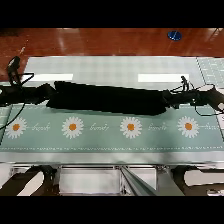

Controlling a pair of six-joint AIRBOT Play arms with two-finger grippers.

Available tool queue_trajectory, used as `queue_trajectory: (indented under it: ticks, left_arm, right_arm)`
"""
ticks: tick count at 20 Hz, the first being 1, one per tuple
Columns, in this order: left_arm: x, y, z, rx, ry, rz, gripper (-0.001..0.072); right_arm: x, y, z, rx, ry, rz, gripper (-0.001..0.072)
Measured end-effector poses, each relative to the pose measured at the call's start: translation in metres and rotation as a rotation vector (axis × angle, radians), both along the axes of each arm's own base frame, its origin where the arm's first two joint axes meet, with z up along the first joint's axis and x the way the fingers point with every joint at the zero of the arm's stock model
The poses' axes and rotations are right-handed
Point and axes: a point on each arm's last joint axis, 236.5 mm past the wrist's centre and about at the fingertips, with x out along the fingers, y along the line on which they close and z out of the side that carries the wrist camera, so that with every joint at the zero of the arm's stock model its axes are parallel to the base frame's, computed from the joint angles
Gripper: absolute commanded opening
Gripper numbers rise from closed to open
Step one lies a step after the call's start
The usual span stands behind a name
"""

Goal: Fold the shirts.

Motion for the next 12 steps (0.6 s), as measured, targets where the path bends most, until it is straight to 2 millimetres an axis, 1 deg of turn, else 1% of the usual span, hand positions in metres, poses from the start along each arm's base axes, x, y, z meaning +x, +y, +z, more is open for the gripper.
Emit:
queue_trajectory:
  ticks: [1, 2, 4, 6, 8, 10, 12]
  left_arm:
    - [0.0, -0.001, 0.0, -0.003, 0.0, -0.001, 0.0024]
    - [0.0, -0.002, 0.001, -0.006, -0.001, -0.004, 0.0018]
    - [0.001, -0.006, 0.002, -0.023, -0.008, -0.011, 0.0018]
    - [0.003, -0.019, 0.005, -0.063, -0.02, -0.04, 0.0018]
    - [0.006, -0.041, 0.007, -0.1, -0.027, -0.09, 0.0018]
    - [0.009, -0.073, 0.005, -0.123, -0.027, -0.163, 0.0017]
    - [0.009, -0.119, 0.001, -0.143, -0.014, -0.27, 0.0017]
  right_arm:
    - [0.002, 0.007, 0.01, 0.014, -0.016, 0.021, 0.003]
    - [0.001, 0.012, 0.019, 0.02, -0.028, 0.042, 0.003]
    - [-0.005, 0.015, 0.042, 0.003, -0.054, 0.08, 0.003]
    - [-0.017, 0.011, 0.068, -0.054, -0.08, 0.12, 0.003]
    - [-0.035, 0.007, 0.099, -0.116, -0.127, 0.142, 0.003]
    - [-0.056, 0.006, 0.13, -0.158, -0.178, 0.144, 0.003]
    - [-0.079, 0.01, 0.157, -0.181, -0.231, 0.136, 0.003]
